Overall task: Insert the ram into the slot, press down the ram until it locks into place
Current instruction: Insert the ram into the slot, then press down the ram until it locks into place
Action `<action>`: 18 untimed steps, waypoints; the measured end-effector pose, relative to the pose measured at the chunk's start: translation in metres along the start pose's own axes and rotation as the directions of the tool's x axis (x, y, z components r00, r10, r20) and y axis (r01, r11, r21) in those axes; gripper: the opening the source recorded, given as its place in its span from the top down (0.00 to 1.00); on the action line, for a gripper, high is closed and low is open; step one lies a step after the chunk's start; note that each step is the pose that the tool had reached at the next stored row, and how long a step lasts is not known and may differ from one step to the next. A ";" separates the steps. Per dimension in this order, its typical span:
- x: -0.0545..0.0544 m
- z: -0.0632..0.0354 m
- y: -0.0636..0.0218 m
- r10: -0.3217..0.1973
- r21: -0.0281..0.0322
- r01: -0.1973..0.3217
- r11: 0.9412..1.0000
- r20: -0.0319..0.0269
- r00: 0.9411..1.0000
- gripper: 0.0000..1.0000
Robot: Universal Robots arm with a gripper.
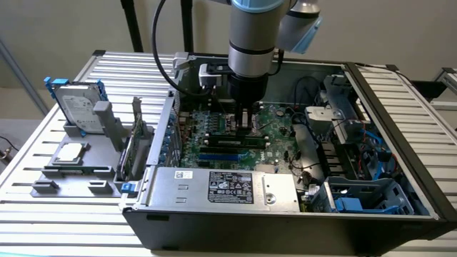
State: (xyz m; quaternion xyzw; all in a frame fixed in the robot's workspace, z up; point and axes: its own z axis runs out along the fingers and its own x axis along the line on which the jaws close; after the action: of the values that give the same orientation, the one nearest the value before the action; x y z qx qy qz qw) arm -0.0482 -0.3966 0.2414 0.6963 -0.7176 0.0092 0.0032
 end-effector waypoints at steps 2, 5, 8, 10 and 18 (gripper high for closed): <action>0.000 0.0000 0.0000 0.000 0.000 0.000 1.000 0.000 1.000 0.73; 0.000 0.0000 0.0000 0.000 0.000 0.000 1.000 0.000 1.000 0.81; 0.000 0.0000 0.0000 0.000 0.000 0.000 1.000 0.000 1.000 0.89; 0.000 0.0000 0.0000 0.000 0.000 0.000 1.000 0.000 1.000 0.89; 0.000 0.0002 -0.0003 0.000 0.000 0.000 1.000 0.000 1.000 0.89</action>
State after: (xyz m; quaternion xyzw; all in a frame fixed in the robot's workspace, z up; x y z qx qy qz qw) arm -0.0480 -0.3964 0.2412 0.6963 -0.7177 0.0092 0.0032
